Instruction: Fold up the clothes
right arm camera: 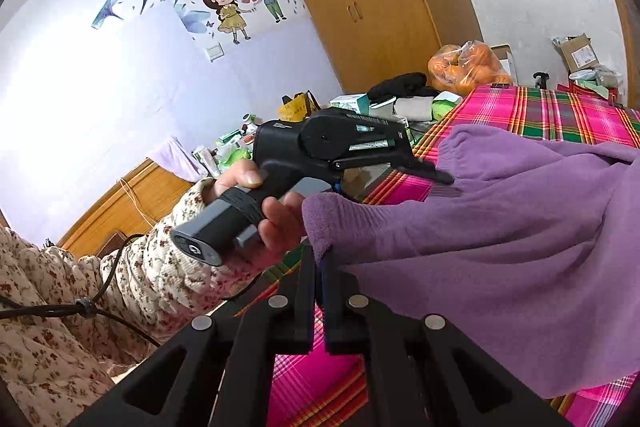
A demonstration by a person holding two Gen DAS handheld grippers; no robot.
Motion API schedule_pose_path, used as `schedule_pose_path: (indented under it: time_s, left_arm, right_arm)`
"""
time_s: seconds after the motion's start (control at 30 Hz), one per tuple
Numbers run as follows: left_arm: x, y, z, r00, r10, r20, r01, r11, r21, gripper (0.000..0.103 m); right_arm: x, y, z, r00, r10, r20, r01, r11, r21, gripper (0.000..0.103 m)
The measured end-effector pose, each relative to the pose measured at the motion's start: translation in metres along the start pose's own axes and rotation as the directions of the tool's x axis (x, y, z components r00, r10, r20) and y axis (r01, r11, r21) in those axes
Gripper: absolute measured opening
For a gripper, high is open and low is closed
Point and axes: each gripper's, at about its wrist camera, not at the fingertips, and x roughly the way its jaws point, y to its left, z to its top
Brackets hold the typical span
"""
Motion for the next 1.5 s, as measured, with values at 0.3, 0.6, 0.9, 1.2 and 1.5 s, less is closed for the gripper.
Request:
schedule_pose_path:
  time_s: [0.3,0.6,0.9,1.2,1.5]
  left_arm:
    - [0.028,-0.019,0.002,0.998,0.061,-0.01,-0.06,0.995,0.079,0.03]
    - [0.0,-0.045,0.009,0.981,0.13,0.145,-0.161,0.962,0.222,0.009]
    - [-0.038,-0.03,0.019,0.961,0.186,0.203,-0.23,0.948,0.219,0.009]
    - [-0.032,-0.017,0.03,0.958,0.219,0.186,-0.257,0.944,0.206,0.009]
    - [-0.055,-0.023,0.011,0.938,0.261,0.227,-0.31,0.925,0.221,0.01]
  right_arm:
    - [-0.005,0.002,-0.001,1.0,0.003,0.002,-0.003,1.0,0.0,0.002]
    - [0.018,0.006,-0.003,0.998,0.0,-0.058,-0.001,1.0,-0.015,0.003]
    - [0.063,0.019,-0.001,0.987,0.07,-0.143,-0.077,0.996,-0.042,0.003]
    - [0.078,0.003,-0.005,0.978,0.068,-0.195,-0.061,0.997,0.039,0.005]
    - [0.015,-0.028,0.003,0.995,-0.067,-0.073,0.074,0.992,0.1,0.022]
